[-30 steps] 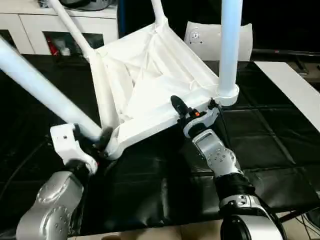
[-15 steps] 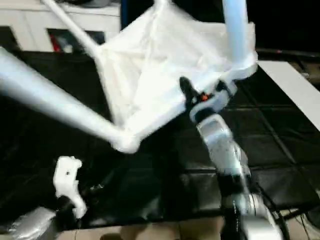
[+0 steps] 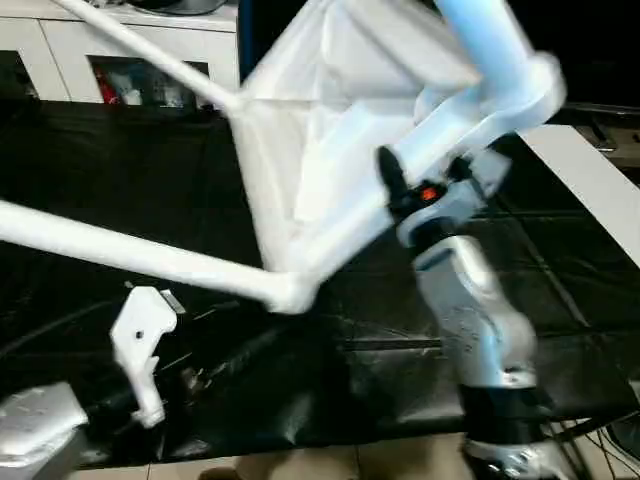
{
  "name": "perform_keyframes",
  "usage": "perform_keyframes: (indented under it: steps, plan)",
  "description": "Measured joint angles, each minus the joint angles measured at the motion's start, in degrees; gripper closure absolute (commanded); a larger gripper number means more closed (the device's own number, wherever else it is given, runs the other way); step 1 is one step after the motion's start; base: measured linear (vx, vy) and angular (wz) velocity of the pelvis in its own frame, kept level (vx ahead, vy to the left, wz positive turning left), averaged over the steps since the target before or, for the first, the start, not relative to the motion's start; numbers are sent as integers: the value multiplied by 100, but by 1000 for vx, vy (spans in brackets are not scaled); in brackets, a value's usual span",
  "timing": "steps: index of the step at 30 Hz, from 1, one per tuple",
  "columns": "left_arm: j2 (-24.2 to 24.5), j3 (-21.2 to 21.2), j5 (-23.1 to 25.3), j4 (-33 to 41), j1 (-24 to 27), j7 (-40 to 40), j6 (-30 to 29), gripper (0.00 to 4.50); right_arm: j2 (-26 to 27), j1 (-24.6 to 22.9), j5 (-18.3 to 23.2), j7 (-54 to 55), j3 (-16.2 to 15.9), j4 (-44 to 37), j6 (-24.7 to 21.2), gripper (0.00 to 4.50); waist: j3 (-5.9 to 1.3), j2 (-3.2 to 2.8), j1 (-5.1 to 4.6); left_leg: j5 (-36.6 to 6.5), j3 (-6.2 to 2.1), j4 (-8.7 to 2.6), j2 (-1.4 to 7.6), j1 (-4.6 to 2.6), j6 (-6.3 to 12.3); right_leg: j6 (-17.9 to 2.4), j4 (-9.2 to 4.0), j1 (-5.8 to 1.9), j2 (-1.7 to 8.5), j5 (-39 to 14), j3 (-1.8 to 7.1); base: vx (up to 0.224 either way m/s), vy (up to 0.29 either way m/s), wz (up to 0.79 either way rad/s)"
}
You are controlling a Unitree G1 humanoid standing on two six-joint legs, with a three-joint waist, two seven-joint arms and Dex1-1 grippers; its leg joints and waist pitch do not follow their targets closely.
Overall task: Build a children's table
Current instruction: Flip table
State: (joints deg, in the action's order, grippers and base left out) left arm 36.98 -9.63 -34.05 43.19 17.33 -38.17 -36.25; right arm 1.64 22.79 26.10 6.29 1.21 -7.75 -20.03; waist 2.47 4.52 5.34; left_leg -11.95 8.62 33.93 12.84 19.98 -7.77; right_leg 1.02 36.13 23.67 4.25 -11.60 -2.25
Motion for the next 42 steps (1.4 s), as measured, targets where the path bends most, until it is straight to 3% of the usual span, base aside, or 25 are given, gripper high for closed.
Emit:
perform_keyframes:
  steps: [4,7,11,15,18,23,24,31,42]
  plan:
    - [83,-93,-101,220,-400,159,-186,43,-275,-16,-289,215,-37,-279,-240,246,-6,-4,-7,1,0,4,-2,-12,-1,-1,4,-19,-1,5,7,0,0,0]
    - [90,-72,53,187,-1007,369,-217,6,-555,-4,-605,271,-113,-447,-459,246,-14,1,-12,3,-1,5,1,-41,-6,1,5,-53,-4,6,8,0,0,0]
    - [172,1,234,136,-1679,549,-205,0,-895,-11,-1092,275,-319,-590,-639,246,-40,41,-24,3,-3,16,-1,-77,-6,3,2,-89,-4,6,12,0,0,0]
    - [622,39,614,82,-2229,724,-207,0,-1122,-10,-1414,326,-530,-756,-836,246,-45,50,-33,3,-14,24,-1,-77,-6,5,6,-88,-8,8,11,0,0,0]
    - [878,-35,1035,-143,-2674,739,15,0,-1188,19,-1567,324,-586,-786,-940,249,-52,59,-33,4,-20,25,1,-80,-7,5,7,-85,-15,8,11,0,0,0]
    - [1089,-96,1291,-178,-3160,706,422,0,-1187,42,-1678,308,-626,-764,-952,249,-62,74,-35,4,-20,29,4,-61,-8,4,7,-82,-19,8,11,0,0,0]
    - [1176,-74,1391,-197,-3240,700,528,0,-1185,44,-1677,269,-620,-747,-945,193,-62,74,-35,4,-20,29,4,-62,-8,4,9,-82,-18,7,11,0,0,0]
    - [1487,99,2330,-592,-4000,733,1535,0,-1119,-146,-1705,67,-786,-202,-1106,137,-73,93,-47,6,-27,38,5,-48,-10,0,11,-69,-21,14,11,0,0,0]
    - [1755,676,3312,-1837,-4893,770,2387,0,-1075,-554,-1785,-100,-994,-512,-1129,48,-59,73,-24,36,-43,45,26,-8,-65,-16,35,-32,-50,14,8,0,0,0]
